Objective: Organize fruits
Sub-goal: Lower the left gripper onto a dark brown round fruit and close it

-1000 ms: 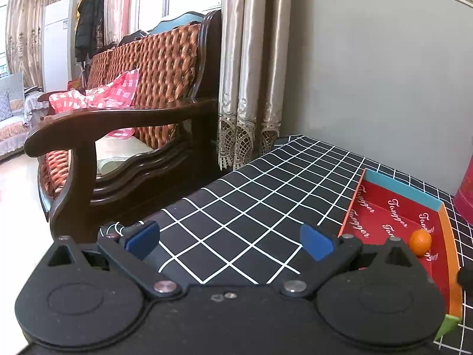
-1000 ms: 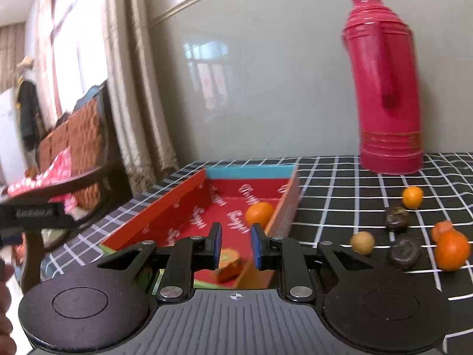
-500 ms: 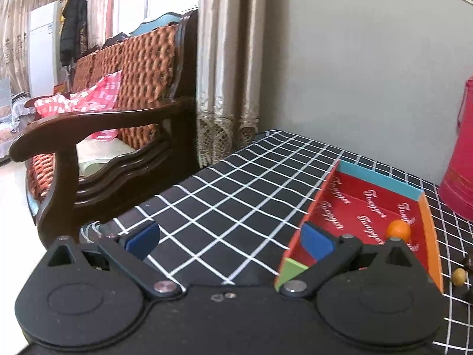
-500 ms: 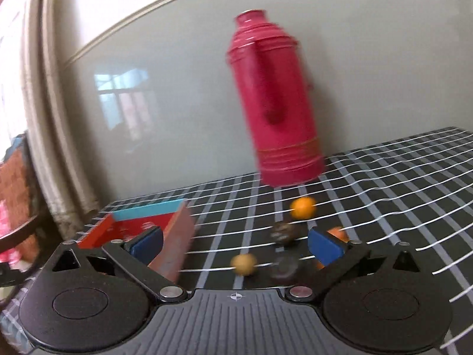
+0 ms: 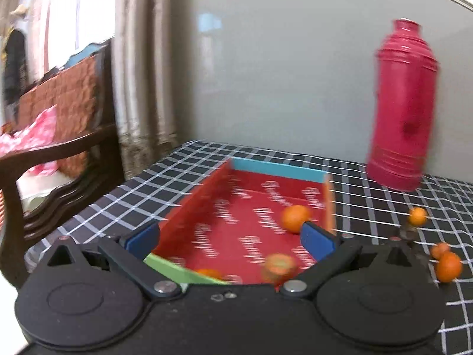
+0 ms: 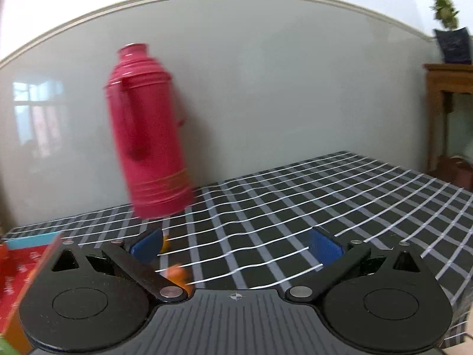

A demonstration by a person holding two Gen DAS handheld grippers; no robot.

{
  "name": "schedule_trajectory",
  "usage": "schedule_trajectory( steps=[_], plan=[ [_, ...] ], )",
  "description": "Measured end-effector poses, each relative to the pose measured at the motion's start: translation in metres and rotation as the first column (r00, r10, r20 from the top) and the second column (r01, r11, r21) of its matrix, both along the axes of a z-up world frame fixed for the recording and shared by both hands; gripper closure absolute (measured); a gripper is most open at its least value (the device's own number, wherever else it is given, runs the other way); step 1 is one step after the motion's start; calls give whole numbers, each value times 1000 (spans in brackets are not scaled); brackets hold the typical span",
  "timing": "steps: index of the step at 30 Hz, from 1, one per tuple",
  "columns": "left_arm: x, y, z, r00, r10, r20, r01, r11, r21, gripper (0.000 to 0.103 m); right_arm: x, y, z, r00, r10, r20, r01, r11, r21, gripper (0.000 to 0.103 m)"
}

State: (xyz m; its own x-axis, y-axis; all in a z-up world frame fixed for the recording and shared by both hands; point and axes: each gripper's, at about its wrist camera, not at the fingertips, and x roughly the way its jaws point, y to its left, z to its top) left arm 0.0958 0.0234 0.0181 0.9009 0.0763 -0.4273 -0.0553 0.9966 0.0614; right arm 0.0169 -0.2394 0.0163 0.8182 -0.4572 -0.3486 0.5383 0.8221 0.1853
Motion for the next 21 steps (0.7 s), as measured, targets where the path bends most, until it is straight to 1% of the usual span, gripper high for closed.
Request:
schedule_trajectory(
  steps=[4,8,10,13,21],
  plan=[
    [-6,-31,-4,995,-94,11,94,995,17,7,-13,-16,2,996,-88,-22,87,995,-39,0],
    [-12,-62,-11,985,-174,16,172,983,55,7,-21,-28,2,976,-212,-52,204,972,-118,0],
    [-15,-75,-15,978,-208,14,206,976,74,7,-23,-33,2,966,-249,-69,237,961,-145,0],
    [-17,-92,-21,967,-256,1,255,963,92,7,-28,-38,1,959,-272,-80,256,953,-165,0],
    [-25,-132,-36,930,-367,-18,366,921,133,7,-37,-51,-2,965,-248,-85,235,962,-140,0]
  ],
)
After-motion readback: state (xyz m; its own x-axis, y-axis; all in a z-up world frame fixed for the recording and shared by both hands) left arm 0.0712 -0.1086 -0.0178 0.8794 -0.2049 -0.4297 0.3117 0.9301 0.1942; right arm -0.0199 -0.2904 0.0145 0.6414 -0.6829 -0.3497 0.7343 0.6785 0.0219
